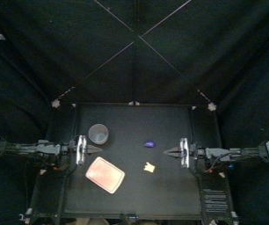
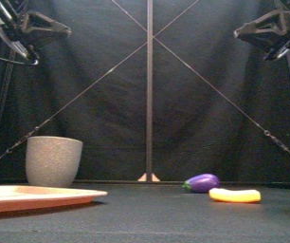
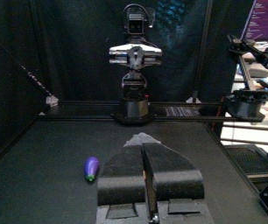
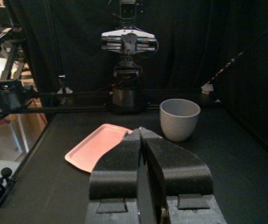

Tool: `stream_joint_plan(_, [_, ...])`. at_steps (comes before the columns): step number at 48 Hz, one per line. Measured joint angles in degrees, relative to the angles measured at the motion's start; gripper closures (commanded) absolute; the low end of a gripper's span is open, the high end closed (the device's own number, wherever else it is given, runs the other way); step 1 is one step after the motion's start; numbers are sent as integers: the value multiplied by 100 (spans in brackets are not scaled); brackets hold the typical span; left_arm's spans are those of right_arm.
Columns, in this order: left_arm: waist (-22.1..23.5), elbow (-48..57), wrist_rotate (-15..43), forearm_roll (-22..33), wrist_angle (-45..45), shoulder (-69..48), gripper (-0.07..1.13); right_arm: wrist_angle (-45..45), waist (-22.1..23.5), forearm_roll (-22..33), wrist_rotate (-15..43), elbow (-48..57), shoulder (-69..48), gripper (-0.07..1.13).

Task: Pick the fries then place it in the grey bowl
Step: Pick the fries

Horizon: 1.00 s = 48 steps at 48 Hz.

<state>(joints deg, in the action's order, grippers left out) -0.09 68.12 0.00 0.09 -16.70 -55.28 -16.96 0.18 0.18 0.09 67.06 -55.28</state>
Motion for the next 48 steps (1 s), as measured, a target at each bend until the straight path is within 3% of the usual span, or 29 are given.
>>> stream_joint_plan(12, [-202, -9, 26, 0, 0, 44, 107, 237, 334, -62, 35, -211, 853, 103])
stream_joint_plan(17, [-272, -9, 18, 9, 0, 53, 107, 712, 571, -272, 62, -510, 1538, 95])
stream_joint_plan(22, [-281, 0, 26, 9, 0, 62, 107, 1406, 773, -633, 97, -861, 2127, 78])
stream_joint_plan(31, [-290, 0, 18, 9, 9, 62, 107, 2443, 914, -1002, 123, -1318, 2742, 24])
stream_joint_plan(36, [-290, 0, 26, 9, 9, 62, 107, 2786, 914, -1116, 123, -1380, 2804, 1])
stream_joint_plan(48, [-343, 0, 18, 9, 9, 70, 107, 3621, 905, -1327, 123, -1424, 2909, 0])
